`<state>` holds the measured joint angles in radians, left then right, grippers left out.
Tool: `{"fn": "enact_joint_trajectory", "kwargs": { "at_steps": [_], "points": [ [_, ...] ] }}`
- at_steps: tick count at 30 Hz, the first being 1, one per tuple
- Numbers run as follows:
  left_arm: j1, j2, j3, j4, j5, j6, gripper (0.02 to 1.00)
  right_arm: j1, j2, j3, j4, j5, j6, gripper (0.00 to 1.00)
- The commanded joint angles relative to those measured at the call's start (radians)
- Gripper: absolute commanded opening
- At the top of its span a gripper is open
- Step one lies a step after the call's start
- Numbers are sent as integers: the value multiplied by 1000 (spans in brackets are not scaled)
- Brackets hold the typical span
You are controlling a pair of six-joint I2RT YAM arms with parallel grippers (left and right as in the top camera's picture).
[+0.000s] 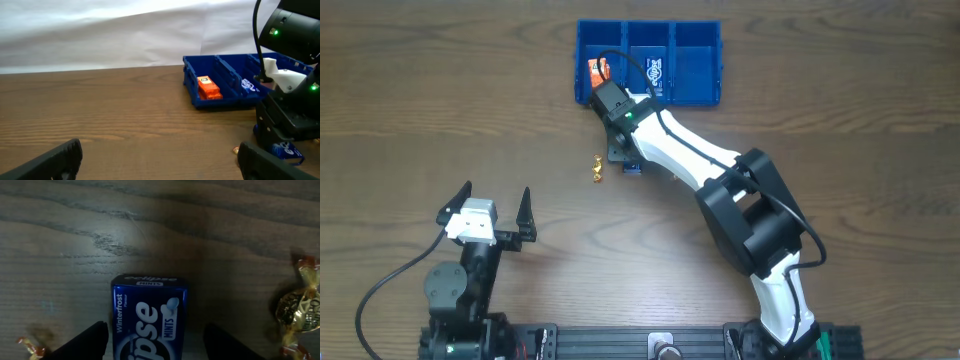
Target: Sort Candies Into Trays
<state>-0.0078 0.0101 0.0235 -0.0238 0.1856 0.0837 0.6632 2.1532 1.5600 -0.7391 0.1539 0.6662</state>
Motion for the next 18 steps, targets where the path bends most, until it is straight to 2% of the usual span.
{"fn": "enact_joint_trajectory", "kwargs": {
  "at_steps": [1,12,18],
  "points": [
    [-2,-6,-19,-34,21,14,998,5,26,-4,3,21,-8,606],
    [-2,-6,-19,-34,21,14,998,5,49,-4,21,16,-3,476],
    [-2,-6,-19,-34,21,14,998,5,50,-4,31,9,0,253]
  ]
}}
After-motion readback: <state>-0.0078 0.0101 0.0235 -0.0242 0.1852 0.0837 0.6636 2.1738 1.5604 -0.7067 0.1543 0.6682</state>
